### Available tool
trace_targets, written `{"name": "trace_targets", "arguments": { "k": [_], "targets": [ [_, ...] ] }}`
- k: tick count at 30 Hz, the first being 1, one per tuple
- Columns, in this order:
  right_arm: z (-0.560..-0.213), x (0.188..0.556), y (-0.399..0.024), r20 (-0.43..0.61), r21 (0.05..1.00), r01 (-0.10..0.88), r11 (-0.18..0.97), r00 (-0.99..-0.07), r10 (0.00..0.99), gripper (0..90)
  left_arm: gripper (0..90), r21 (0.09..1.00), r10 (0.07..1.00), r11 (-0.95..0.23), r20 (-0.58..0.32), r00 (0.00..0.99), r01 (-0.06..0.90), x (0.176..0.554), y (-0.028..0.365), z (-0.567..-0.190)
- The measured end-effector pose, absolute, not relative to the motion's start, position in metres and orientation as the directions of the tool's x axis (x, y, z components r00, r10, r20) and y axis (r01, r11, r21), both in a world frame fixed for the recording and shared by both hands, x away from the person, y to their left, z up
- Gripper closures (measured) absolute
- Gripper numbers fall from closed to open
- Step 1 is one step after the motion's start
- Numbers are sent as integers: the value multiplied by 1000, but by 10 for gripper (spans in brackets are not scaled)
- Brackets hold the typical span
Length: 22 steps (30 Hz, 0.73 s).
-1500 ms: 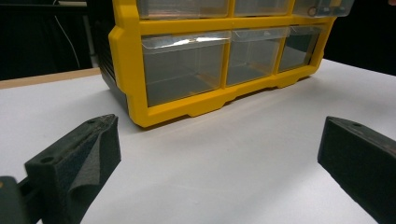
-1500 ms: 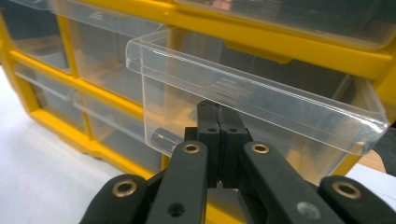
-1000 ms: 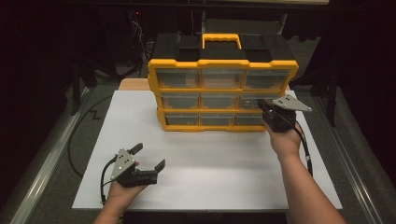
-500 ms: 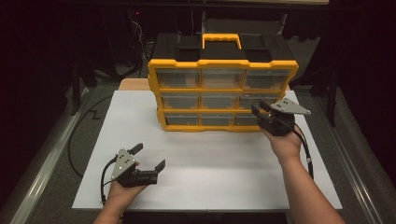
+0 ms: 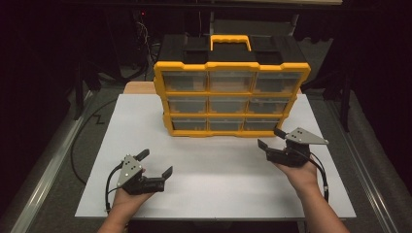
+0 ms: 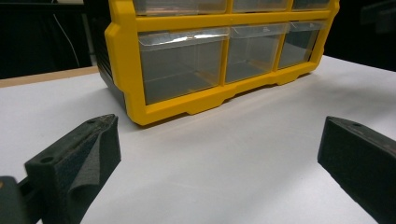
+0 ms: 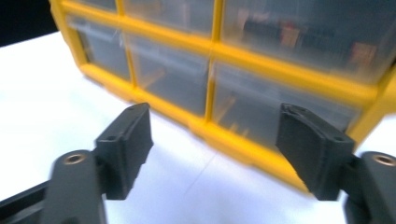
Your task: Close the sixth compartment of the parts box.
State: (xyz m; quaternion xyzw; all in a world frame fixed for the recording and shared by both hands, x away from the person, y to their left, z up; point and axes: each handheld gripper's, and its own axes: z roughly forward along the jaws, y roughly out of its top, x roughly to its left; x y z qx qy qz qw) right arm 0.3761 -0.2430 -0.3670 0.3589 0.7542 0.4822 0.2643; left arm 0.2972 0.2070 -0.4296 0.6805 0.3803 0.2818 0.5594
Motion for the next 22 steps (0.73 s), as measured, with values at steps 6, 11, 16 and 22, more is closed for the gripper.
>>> {"name": "trace_targets", "arguments": {
  "k": [6,11,16,22],
  "targets": [
    [-387,354,-253,-59,912,291,288,-602,796,168,5,975,834,-87,-41,551,204,297,207,-430],
    [-400,340,-263,-53,906,306,294,-605,794,89,5,974,835,-86,-44,549,209,298,208,-431],
    [-409,327,-268,-93,909,277,312,-594,799,10,5,971,839,-86,-49,542,222,299,208,-432],
    [-410,325,-266,-82,913,273,304,-605,792,9,5,968,845,-92,-49,533,235,300,206,-433]
  ]
}}
